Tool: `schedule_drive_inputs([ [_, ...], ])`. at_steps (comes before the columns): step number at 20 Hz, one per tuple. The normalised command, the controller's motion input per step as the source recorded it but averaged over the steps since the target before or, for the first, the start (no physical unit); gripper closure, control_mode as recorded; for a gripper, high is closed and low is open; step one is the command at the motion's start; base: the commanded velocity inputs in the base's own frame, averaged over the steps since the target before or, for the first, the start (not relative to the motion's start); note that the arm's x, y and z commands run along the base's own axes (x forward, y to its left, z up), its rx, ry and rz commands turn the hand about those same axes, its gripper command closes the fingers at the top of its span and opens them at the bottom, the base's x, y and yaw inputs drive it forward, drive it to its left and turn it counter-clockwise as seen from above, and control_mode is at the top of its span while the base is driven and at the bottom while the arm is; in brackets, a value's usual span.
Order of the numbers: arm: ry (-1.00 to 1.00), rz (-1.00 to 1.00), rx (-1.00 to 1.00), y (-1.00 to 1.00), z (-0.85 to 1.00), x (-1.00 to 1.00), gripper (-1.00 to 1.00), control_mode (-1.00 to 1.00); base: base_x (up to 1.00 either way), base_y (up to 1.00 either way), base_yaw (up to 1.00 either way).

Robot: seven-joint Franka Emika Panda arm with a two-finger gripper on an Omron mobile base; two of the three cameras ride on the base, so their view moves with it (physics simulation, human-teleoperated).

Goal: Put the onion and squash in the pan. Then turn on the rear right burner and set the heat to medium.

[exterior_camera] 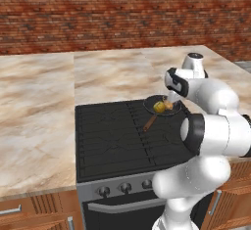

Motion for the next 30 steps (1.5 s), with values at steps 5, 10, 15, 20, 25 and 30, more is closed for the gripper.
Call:
schedule_drive_inputs([
  [5, 0.00, 0.00, 0.00, 0.00, 0.18, -0.09, -1.00, -1.00, 0.00, 0.00, 0.00],
  [10, 0.06, -0.02, 0.00, 0.00, 0.05, -0.25, -1.00, -1.00, 0.00, 0.00, 0.00],
  [15, 0.06, -0.14, 0.01, 0.02, 0.00, -0.53, -1.00, -1.00, 0.00, 0.00, 0.00],
  [20, 0.00, -0.19, 0.03, 0.09, 0.00, -0.50, -1.00, -1.00, 0.00, 0.00, 0.00],
  [25, -0.04, -0.07, 0.04, 0.24, 0.06, -0.45, -1.00, -1.00, 0.00, 0.00, 0.00],
  [30, -0.05, 0.00, 0.03, 0.37, 0.21, -0.38, -1.00, -1.00, 0.00, 0.00, 0.00],
])
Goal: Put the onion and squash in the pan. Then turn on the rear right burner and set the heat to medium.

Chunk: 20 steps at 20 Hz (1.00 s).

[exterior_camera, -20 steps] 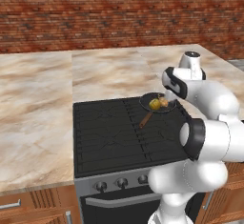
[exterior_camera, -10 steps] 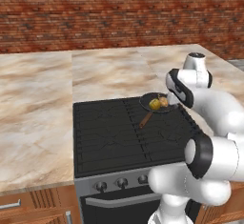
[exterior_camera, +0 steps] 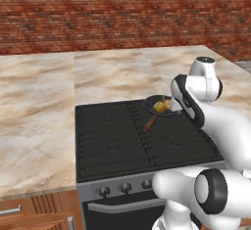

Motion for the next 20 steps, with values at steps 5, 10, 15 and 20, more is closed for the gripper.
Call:
schedule_drive_inputs([
  [5, -0.04, 0.00, 0.03, 0.46, 0.20, -0.44, -1.00, -1.00, 0.00, 0.00, 0.00],
  [10, -0.03, 0.00, 0.01, 0.22, 0.01, -0.37, -1.00, -1.00, 0.00, 0.00, 0.00],
  [15, 0.00, 0.00, 0.00, 0.00, 0.00, 0.00, -1.00, -1.00, 0.00, 0.00, 0.00],
  [20, 0.00, 0.00, 0.00, 0.00, 0.00, 0.00, -1.00, -1.00, 0.00, 0.00, 0.00],
])
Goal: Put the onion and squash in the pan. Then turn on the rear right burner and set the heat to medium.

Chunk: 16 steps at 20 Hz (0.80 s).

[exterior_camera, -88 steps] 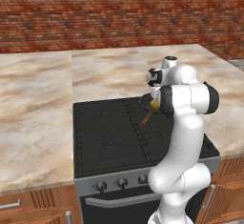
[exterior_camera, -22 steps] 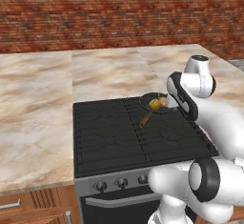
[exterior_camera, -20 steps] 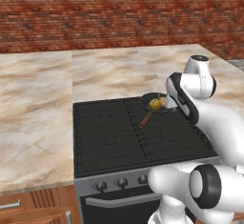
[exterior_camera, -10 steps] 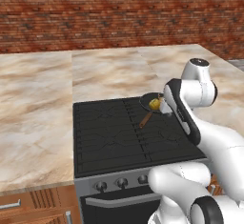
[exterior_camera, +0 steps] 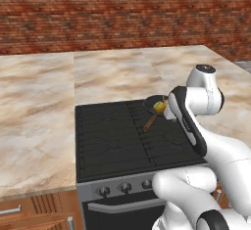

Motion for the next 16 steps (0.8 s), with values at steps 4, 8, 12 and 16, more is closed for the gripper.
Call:
schedule_drive_inputs([
  [4, 0.00, 0.00, 0.00, 0.00, 0.00, 0.00, -1.00, -1.00, 0.00, 0.00, 0.00],
  [8, 0.00, 0.00, 0.00, 0.00, 0.00, 0.00, -1.00, -1.00, 0.00, 0.00, 0.00],
  [12, 0.00, 0.00, 0.00, 0.00, 0.00, 0.00, -1.00, -1.00, 0.00, 0.00, 0.00],
  [16, 0.00, 0.00, 0.00, 0.00, 0.00, 0.00, -1.00, -1.00, 0.00, 0.00, 0.00],
])
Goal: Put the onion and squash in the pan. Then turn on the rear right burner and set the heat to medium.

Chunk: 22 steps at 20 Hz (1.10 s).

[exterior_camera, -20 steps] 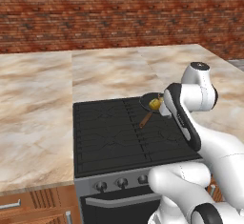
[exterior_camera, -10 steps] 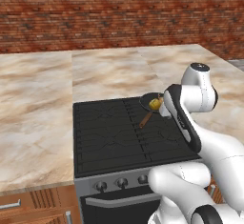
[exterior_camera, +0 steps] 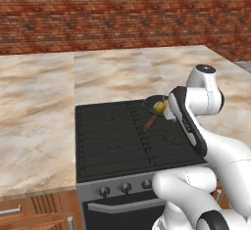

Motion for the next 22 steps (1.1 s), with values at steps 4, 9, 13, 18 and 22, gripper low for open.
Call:
schedule_drive_inputs([
  [4, 0.00, 0.00, 0.00, 0.00, 0.00, 0.00, -1.00, 1.00, -0.01, 0.00, 0.00],
  [9, 0.00, 0.00, 0.00, 0.00, 0.00, 0.00, -1.00, 1.00, -0.33, 0.12, 0.01],
  [13, 0.00, 0.00, 0.00, 0.00, 0.00, 0.00, -1.00, 1.00, -0.15, 0.55, 0.05],
  [18, 0.00, 0.00, 0.00, 0.00, 0.00, 0.00, -1.00, 1.00, 0.00, 0.43, 0.05],
  [22, 0.00, 0.00, 0.00, 0.00, 0.00, 0.00, -1.00, 1.00, 0.00, 0.51, 0.05],
])
